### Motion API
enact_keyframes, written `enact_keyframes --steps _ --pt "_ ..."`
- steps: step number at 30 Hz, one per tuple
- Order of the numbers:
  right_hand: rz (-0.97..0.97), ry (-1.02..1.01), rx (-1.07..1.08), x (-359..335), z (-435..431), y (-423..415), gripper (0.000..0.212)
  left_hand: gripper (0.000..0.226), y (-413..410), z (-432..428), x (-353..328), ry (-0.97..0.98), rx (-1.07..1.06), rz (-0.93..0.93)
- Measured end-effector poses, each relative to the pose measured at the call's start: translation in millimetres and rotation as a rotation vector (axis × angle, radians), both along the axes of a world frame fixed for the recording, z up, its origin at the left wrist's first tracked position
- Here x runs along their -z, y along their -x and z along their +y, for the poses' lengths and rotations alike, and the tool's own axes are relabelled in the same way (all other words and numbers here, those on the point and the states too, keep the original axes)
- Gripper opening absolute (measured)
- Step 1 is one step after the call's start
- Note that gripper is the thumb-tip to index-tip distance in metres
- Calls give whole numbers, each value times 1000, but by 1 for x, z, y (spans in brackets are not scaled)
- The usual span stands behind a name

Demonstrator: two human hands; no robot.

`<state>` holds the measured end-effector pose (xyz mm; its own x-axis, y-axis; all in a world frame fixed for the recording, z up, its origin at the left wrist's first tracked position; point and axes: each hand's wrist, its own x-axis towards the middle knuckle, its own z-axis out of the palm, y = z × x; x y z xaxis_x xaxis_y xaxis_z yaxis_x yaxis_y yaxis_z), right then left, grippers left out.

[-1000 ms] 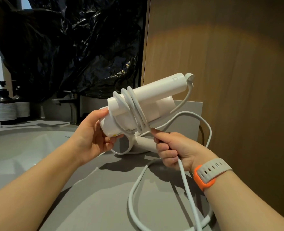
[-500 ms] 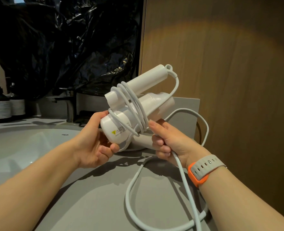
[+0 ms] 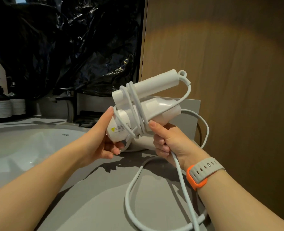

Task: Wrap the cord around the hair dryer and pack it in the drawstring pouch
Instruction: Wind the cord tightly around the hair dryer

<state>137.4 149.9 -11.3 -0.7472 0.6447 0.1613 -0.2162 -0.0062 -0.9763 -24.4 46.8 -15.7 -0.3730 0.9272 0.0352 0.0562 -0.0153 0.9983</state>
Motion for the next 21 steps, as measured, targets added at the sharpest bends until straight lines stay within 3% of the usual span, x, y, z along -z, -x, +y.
enact_keyframes --steps 9,14,21 --pt "16 157 -11 -2 -1 -2 47 54 -6 -1 0 -238 -170 371" --pt "13 200 -8 -2 1 -1 52 84 0 3 4 -269 -183 516" --pt "-4 227 -44 -2 0 0 60 63 -4 8 9 -339 -180 360"
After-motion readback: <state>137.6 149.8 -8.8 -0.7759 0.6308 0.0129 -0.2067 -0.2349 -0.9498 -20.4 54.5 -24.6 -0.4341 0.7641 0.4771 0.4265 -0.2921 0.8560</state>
